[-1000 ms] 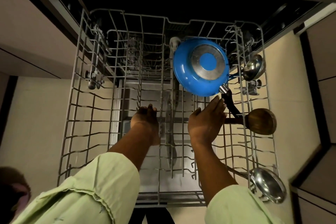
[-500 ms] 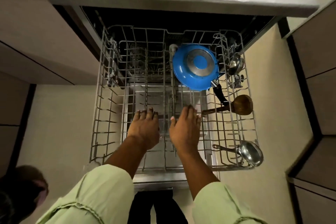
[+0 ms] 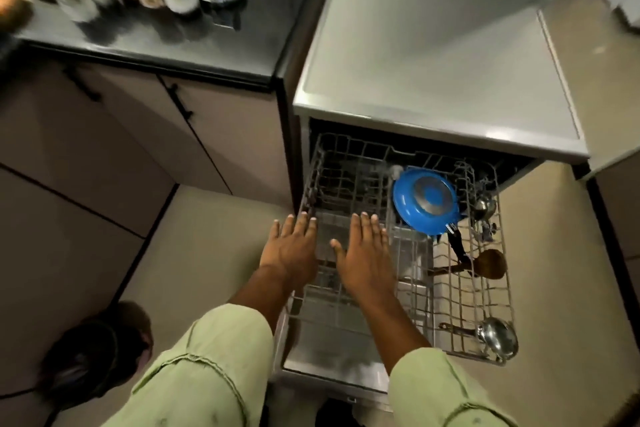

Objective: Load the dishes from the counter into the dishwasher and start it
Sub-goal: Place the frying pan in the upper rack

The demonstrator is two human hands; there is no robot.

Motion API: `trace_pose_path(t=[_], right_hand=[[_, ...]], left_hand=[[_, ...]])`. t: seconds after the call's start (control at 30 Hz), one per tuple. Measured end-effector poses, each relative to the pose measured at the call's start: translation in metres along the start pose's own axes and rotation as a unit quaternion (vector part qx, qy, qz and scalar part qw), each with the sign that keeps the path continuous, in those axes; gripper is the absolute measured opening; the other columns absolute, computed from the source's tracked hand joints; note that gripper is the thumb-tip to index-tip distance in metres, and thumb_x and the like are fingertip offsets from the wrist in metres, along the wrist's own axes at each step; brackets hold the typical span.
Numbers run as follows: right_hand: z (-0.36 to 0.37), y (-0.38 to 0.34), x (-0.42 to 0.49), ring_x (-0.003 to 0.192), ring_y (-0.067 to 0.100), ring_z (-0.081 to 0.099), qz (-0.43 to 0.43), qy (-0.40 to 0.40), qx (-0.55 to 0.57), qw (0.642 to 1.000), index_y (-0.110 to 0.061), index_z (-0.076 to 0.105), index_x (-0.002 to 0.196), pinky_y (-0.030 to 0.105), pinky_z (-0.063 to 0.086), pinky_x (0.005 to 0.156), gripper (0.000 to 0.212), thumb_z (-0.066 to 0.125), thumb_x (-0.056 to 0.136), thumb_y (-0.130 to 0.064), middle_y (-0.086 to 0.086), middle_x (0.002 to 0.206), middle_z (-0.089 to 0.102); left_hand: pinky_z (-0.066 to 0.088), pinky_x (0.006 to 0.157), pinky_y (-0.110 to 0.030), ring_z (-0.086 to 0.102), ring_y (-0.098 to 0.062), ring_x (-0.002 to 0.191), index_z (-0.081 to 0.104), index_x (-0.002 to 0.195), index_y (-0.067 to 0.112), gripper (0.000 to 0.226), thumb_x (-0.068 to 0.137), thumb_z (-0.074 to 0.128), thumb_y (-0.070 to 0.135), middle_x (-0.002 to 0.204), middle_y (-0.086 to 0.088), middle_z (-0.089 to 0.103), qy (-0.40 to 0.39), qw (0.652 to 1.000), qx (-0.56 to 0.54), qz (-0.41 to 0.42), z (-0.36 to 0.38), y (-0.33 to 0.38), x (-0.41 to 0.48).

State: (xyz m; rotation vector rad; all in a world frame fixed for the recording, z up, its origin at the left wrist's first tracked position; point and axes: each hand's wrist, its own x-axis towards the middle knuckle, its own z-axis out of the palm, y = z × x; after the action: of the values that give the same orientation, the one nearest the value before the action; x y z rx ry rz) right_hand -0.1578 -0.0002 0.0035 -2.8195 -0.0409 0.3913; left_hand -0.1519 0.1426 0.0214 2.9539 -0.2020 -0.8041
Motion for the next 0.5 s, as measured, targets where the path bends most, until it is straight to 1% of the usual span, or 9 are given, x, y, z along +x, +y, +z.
trace_pose_path(t=[0.1, 0.2, 0.33, 0.5], right_hand=[[-0.02, -0.043, 0.001, 0.151, 0.025, -0.004, -0.031, 0.024, -0.014, 0.999, -0.011, 0.007, 0.156, 0.04, -0.001, 0.123, 0.071, 0.03, 0.103, -0.05, 0.01, 0.164, 0.004], [-0.037, -0.097, 0.005, 0.151, 0.025, -0.004, -0.05, 0.051, -0.025, 0.997, -0.011, 0.007, 0.157, 0.04, -0.002, 0.122, 0.071, 0.031, 0.102, -0.049, 0.01, 0.164, 0.004], [-0.055, -0.188, 0.015, 0.152, 0.025, -0.001, -0.051, 0.102, -0.027, 0.993, -0.012, 0.011, 0.157, 0.041, -0.002, 0.122, 0.071, 0.033, 0.101, -0.051, 0.008, 0.164, 0.008], [-0.069, -0.288, 0.033, 0.152, 0.024, -0.004, -0.069, 0.127, -0.027, 0.989, -0.015, 0.008, 0.157, 0.041, -0.002, 0.122, 0.072, 0.031, 0.101, -0.054, 0.007, 0.165, 0.005]], left_hand=[[0.002, 0.122, -0.049, -0.001, -0.031, 0.153, -0.001, 0.158, 0.012, 0.074, 0.102, 0.039, 0.04, 0.166, -0.009, -0.004, 0.03, 0.999, -0.015, -0.012, -0.025, -0.037, -0.021], [0.003, 0.122, -0.049, -0.001, -0.03, 0.153, 0.0, 0.159, 0.013, 0.075, 0.101, 0.042, 0.039, 0.166, -0.008, -0.003, 0.064, 0.998, -0.021, -0.015, -0.052, -0.083, -0.038], [0.004, 0.122, -0.05, 0.001, -0.03, 0.153, 0.001, 0.159, 0.014, 0.075, 0.101, 0.043, 0.037, 0.167, -0.007, -0.001, 0.122, 0.992, -0.019, -0.029, -0.089, -0.168, -0.063], [0.005, 0.121, -0.051, 0.004, -0.031, 0.152, 0.003, 0.159, 0.014, 0.075, 0.099, 0.043, 0.037, 0.166, -0.009, 0.002, 0.16, 0.985, -0.018, -0.061, -0.126, -0.261, -0.083]])
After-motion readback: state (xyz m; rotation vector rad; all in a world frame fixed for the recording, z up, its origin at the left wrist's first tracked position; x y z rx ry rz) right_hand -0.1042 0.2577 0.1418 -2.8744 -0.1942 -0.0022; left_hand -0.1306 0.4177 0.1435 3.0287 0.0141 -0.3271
